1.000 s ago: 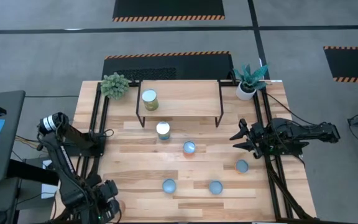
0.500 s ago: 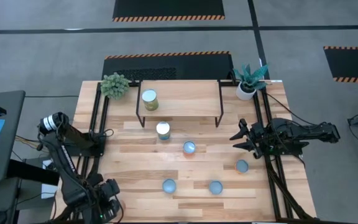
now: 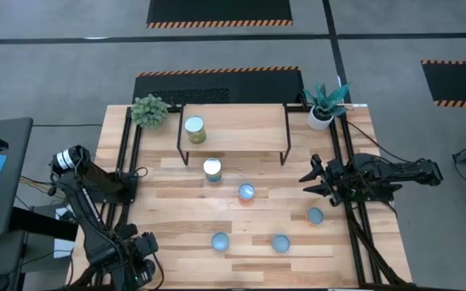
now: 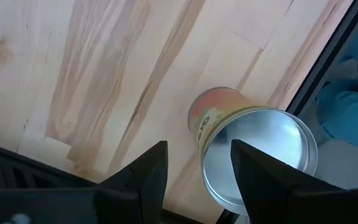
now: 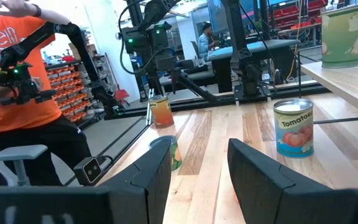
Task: Pick and place cans onto a shelf
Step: Put the canned green beans on the shelf
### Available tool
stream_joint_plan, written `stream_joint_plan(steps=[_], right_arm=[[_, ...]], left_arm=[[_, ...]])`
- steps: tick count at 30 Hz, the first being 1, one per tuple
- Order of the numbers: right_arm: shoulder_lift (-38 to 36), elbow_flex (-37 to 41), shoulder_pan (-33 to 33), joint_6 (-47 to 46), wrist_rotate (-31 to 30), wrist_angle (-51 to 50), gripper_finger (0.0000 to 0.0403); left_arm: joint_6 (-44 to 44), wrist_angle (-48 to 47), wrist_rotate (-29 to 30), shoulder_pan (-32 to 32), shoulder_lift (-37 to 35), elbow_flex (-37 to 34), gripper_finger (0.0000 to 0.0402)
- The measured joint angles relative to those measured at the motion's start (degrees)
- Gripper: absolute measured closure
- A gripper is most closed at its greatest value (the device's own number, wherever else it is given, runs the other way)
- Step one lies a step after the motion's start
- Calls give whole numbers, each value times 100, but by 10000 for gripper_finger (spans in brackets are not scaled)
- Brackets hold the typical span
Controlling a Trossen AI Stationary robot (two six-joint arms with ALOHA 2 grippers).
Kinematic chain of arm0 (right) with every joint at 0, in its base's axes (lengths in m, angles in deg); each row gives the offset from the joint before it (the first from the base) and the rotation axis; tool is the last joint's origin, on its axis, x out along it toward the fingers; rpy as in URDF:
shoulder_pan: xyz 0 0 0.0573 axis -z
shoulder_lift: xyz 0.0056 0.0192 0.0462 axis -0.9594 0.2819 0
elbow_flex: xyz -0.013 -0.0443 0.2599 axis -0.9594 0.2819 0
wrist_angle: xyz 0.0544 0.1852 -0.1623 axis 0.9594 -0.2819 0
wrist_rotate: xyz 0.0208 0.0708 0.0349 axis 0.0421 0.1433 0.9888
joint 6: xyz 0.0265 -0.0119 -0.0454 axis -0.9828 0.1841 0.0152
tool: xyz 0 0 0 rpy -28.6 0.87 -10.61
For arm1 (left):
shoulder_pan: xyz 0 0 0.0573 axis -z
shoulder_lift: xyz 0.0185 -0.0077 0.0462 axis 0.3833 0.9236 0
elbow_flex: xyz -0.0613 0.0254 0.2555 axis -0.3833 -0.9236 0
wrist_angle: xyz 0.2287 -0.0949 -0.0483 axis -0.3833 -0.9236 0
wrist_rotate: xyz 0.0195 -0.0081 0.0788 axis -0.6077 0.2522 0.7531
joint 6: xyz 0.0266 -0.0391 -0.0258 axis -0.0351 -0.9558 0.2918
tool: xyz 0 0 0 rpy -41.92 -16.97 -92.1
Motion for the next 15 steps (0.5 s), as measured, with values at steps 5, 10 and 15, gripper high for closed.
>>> stream_joint_plan(steps=[5,10,15], right_arm=[[0,0,0,0,1,0,221],[0,-1,0,0,1,0,221],[0,0,0,-2,1,-2,221]], left_arm=[[8,-12,0,-25,0,0,237],[-120,5,3,-118,0,0,237],[400,90,-18,-197,0,0,237]])
